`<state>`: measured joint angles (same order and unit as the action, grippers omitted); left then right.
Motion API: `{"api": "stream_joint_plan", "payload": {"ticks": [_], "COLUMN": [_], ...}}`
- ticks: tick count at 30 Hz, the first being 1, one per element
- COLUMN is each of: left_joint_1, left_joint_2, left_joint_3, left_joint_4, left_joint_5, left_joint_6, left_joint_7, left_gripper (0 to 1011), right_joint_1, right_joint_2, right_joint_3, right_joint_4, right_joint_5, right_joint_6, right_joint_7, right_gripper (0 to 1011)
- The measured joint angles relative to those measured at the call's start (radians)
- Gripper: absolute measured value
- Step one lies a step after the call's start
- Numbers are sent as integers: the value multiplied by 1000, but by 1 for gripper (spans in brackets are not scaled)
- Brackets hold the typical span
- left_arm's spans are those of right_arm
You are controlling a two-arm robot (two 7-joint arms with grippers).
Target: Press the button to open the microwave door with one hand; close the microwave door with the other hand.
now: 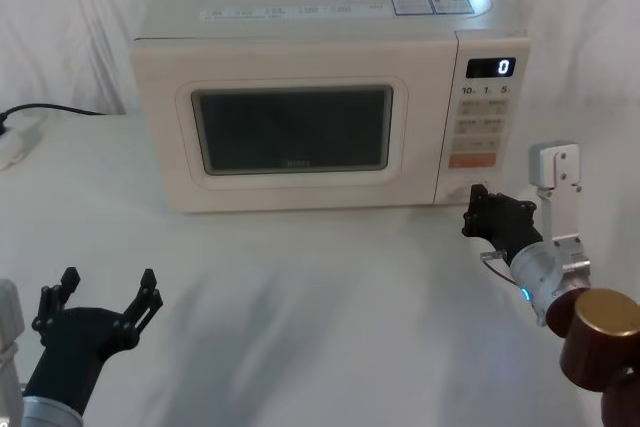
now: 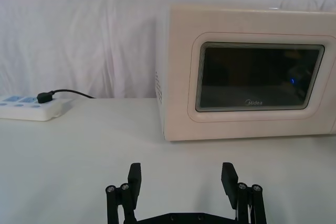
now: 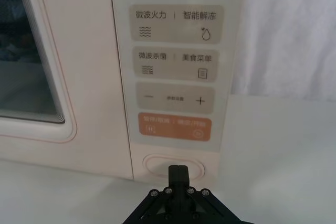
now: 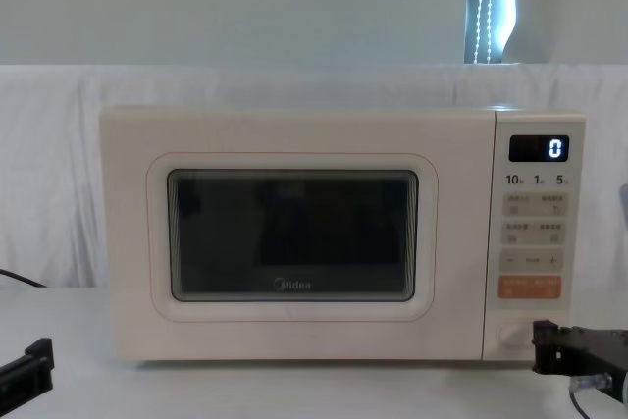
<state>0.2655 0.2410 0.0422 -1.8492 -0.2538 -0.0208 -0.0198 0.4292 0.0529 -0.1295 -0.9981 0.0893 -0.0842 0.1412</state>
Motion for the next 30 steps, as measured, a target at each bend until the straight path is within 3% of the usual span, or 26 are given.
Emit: {"api": "stream_joint_plan", "payload": {"ticks": [9,30], "left_joint_1": [0,0], "left_joint_2": [0,0], "left_joint_3": [0,0], "left_joint_4": [0,0], "left_joint_5": [0,0], "left_joint_6": [0,0], "left_joint_7": [0,0], "left_gripper": [1001,1001], "right_joint_1": [47,83], "right_joint_2": [-10,-21], "right_joint_3": [-2,7], "right_joint_4": [72,132], "right_joint_5": [-15,-31], "right_joint_6": [-13,-31], "right_joint_7": [-6,-17], "right_gripper": [0,0]}}
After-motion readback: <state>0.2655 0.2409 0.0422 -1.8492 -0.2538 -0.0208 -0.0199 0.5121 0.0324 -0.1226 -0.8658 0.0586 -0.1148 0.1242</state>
